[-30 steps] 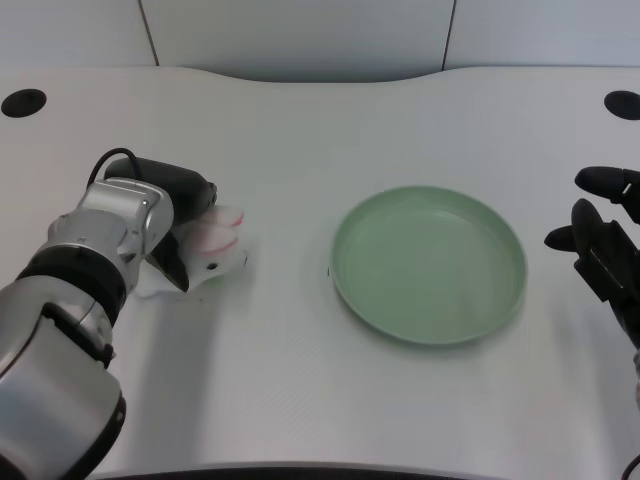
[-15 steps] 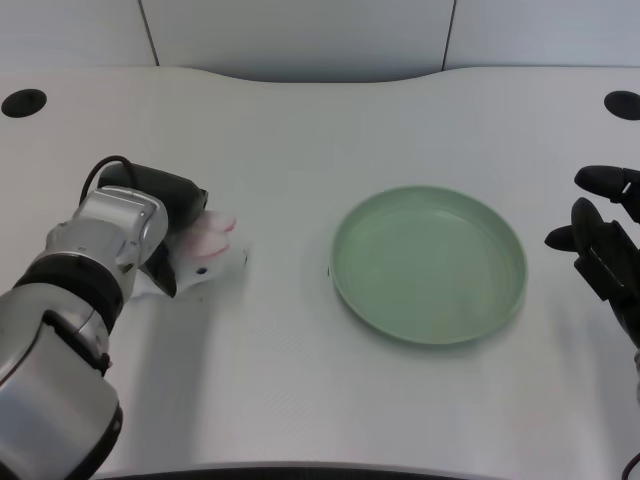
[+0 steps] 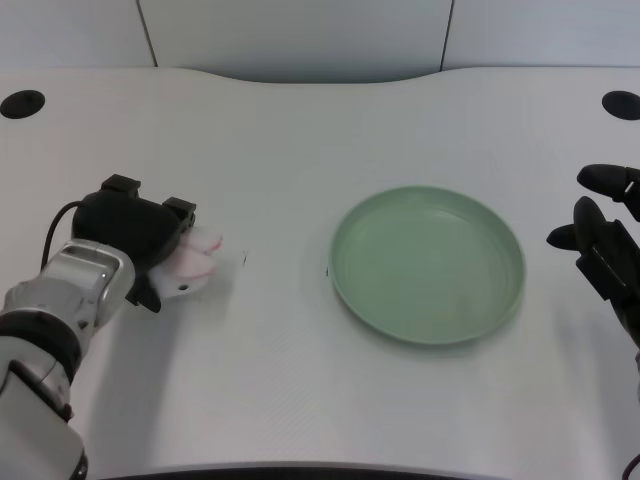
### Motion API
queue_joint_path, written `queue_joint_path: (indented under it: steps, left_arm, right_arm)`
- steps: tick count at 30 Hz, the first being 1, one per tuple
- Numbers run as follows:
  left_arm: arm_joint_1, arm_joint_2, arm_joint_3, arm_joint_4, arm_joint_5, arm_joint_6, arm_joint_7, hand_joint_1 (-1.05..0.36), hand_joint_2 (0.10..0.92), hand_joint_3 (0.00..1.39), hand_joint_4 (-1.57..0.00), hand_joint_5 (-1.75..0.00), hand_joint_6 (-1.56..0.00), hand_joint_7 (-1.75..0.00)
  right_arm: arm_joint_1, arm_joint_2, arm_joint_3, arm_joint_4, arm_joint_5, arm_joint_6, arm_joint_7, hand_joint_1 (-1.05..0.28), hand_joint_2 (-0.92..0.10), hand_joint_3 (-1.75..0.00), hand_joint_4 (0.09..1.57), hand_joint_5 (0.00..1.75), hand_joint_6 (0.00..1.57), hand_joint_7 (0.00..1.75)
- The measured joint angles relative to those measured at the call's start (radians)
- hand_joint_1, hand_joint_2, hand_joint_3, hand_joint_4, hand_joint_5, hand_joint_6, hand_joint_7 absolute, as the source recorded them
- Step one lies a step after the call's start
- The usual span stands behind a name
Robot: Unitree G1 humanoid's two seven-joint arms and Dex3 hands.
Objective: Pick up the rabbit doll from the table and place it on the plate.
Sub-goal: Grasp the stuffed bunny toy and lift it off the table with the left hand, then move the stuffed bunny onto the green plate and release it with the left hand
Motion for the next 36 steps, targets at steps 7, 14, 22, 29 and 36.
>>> queue_joint_path:
  steps: [7, 14, 22, 29, 36]
  left_arm:
    - [0.034, 0.034, 0.013, 0.004, -0.002, -0.068, 0.154, -0.35, 0.846, 0.00, -0.94, -1.75, -0.74, -1.02]
    - [0.034, 0.050, 0.060, 0.005, -0.041, -0.103, 0.151, -0.28, 0.886, 0.01, -0.81, -1.61, -0.68, -1.28]
    - [-0.027, 0.030, 0.190, -0.023, -0.158, -0.095, 0.010, -0.24, 0.905, 0.00, -0.73, -1.55, -0.67, -1.42]
    - [-0.137, -0.010, 0.206, -0.067, -0.165, -0.103, -0.022, -0.19, 0.850, 0.00, -0.89, -1.74, -0.81, -1.74]
    - [-0.211, -0.124, 0.215, -0.074, -0.184, -0.127, -0.058, -0.24, 0.856, 0.01, -0.81, -1.74, -0.75, -1.75]
  right_arm:
    - [0.000, 0.002, -0.001, 0.005, 0.008, 0.000, 0.001, -0.30, -0.92, -0.53, 0.22, 1.70, 0.23, 1.45]
    - [0.000, 0.011, 0.003, 0.010, -0.002, -0.004, 0.000, -0.29, -0.92, -0.56, 0.24, 1.67, 0.24, 1.45]
    - [0.001, 0.013, 0.007, 0.046, -0.015, -0.042, 0.004, -0.28, -0.92, -0.62, 0.25, 1.65, 0.25, 1.44]
    - [0.000, 0.013, 0.007, 0.095, -0.015, -0.091, 0.023, -0.29, -0.92, -0.59, 0.28, 1.64, 0.26, 1.43]
    - [-0.009, 0.017, 0.020, 0.137, -0.039, -0.134, 0.023, -0.28, -0.92, -0.61, 0.34, 1.66, 0.29, 1.43]
